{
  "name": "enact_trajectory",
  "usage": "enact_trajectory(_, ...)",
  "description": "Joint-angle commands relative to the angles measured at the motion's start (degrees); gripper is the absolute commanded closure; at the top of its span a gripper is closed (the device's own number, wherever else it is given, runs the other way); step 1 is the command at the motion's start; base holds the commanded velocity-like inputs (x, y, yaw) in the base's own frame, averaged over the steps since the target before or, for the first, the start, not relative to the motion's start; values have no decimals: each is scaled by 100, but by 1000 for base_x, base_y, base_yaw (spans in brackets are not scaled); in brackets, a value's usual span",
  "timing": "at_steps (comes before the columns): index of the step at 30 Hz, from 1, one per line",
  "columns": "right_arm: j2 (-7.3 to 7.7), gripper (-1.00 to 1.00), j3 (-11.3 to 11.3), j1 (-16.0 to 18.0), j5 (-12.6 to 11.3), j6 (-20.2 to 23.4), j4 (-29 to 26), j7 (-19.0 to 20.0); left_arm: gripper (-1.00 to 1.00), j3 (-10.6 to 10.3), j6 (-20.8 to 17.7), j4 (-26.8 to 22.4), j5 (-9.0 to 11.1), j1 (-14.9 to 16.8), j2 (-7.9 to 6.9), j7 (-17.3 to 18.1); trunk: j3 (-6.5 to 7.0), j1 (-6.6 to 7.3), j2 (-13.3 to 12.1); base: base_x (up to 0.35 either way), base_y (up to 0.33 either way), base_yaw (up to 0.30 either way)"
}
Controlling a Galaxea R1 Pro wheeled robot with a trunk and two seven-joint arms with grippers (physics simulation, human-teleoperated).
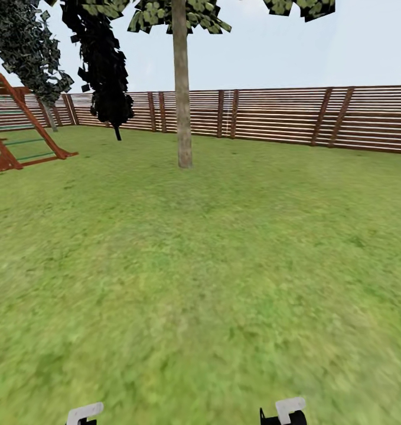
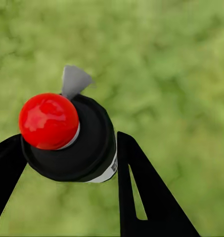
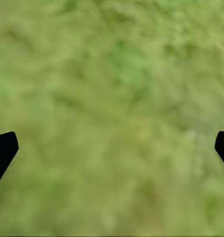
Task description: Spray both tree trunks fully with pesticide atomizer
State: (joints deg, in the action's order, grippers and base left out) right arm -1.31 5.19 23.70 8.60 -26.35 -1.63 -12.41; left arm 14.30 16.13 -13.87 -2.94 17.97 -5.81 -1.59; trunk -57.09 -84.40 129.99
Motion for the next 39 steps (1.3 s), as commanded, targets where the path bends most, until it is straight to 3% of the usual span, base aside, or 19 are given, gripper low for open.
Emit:
enact_trajectory(1, 0, -100, 44, 3, 36, 1, 5, -60, 100, 11, 21, 7, -31, 5, 1, -16, -5, -3, 2, 340, 0, 273)
enact_trajectory(16, 0, -100, 44, 3, 36, -2, 7, -60, 100, 11, 22, 7, -31, 5, 1, -16, -5, -3, 2, 340, 0, 43)
enact_trajectory(23, 0, -100, 44, 3, 36, 2, 5, -60, 100, 11, 23, 7, -31, 5, 1, -16, -5, -3, 2, 340, 0, 198)
enact_trajectory(39, 0, -100, 44, 3, 36, -1, 5, -60, 100, 11, 22, 7, -31, 5, 1, -16, -5, -3, 2, 340, 0, 7)
